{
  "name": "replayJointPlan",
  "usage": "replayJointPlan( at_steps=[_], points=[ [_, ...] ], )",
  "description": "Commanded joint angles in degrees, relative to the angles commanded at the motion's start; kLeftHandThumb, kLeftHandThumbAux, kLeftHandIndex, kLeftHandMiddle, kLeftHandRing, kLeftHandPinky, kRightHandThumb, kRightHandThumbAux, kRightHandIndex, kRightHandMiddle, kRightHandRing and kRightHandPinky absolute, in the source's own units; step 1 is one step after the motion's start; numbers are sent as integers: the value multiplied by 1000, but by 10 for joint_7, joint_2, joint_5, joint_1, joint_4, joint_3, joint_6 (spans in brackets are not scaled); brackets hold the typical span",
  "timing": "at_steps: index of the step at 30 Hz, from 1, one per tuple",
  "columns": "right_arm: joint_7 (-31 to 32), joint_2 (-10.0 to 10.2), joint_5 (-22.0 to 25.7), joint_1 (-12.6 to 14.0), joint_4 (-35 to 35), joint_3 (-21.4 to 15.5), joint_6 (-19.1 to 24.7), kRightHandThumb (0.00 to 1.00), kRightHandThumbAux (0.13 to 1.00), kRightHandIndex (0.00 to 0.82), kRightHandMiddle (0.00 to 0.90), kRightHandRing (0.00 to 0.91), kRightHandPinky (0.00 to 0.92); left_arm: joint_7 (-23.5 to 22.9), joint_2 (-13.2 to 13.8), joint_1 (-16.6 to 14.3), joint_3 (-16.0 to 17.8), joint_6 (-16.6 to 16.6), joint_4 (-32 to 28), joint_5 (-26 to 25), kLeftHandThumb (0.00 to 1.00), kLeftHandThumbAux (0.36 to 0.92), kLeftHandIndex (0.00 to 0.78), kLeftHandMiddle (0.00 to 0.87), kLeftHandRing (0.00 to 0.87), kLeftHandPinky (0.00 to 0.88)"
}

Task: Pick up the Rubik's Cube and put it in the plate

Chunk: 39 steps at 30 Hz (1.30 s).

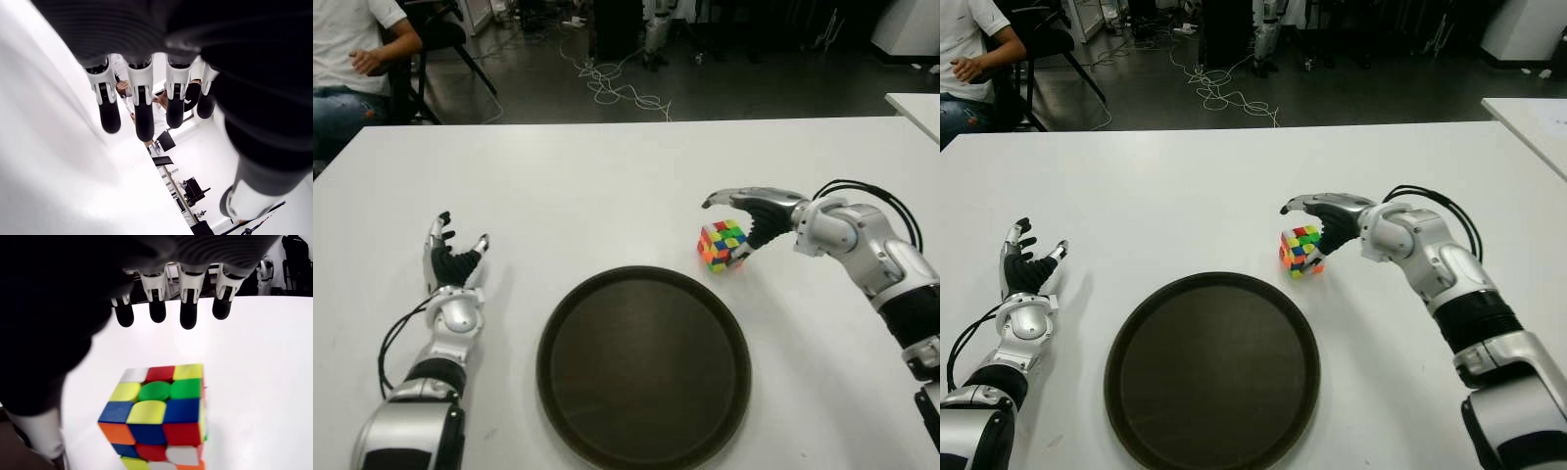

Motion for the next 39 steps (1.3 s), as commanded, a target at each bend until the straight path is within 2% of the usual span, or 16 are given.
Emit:
replayJointPlan(
  at_steps=[20, 39],
  points=[
    [6, 16, -3, -1, 0, 9, 18, 0, 767, 79, 124, 125, 68, -4, -2, 0, 4, 1, -2, -4, 0, 716, 94, 149, 162, 197],
    [-1, 18, -6, 3, 7, 14, 24, 0, 739, 72, 123, 118, 51, -2, 0, 2, 3, 4, -3, -1, 0, 728, 113, 151, 143, 120]
  ],
)
